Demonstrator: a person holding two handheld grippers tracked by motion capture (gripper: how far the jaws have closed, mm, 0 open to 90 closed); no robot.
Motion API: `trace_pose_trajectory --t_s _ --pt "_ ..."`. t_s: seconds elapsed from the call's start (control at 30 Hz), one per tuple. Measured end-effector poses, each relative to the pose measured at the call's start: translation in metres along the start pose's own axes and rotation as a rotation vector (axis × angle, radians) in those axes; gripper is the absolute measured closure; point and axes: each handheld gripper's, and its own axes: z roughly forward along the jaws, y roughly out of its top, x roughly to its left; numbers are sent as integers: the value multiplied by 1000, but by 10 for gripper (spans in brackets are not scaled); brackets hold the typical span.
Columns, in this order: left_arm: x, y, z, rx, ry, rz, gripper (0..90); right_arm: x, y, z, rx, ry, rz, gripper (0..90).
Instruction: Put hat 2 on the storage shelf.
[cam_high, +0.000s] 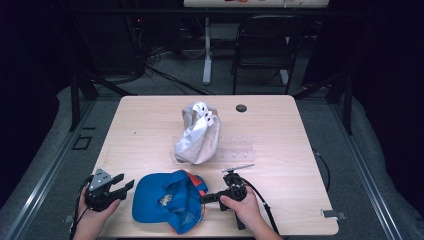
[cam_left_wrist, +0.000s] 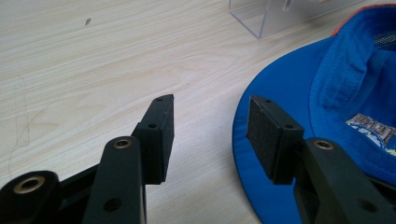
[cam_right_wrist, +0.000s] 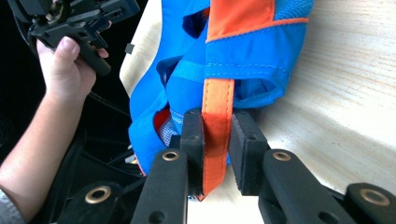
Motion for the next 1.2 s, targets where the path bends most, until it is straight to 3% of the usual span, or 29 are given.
trace_pose_trajectory --t_s 0.13,0.27,0.33,0.37,0.7,0.87,1.2 --pt "0 0 0 -3 -2 2 528 3 1 -5 -8 -34 1 776" --pt "-1 1 1 -11 -8 5 539 3 1 -7 -6 -30 9 777" --pt "-1 2 2 -7 -9 13 541 3 0 -5 -30 3 25 777" --pt "-1 2 2 -7 -8 15 546 3 1 -7 -4 -15 11 777" --pt "0 2 1 -3 -6 18 558 3 1 -11 3 3 43 778" --pt "-1 3 1 29 -11 10 567 3 2 -15 0 17 48 778" --pt "-2 3 2 25 -2 16 566 4 3 -28 -24 36 52 778"
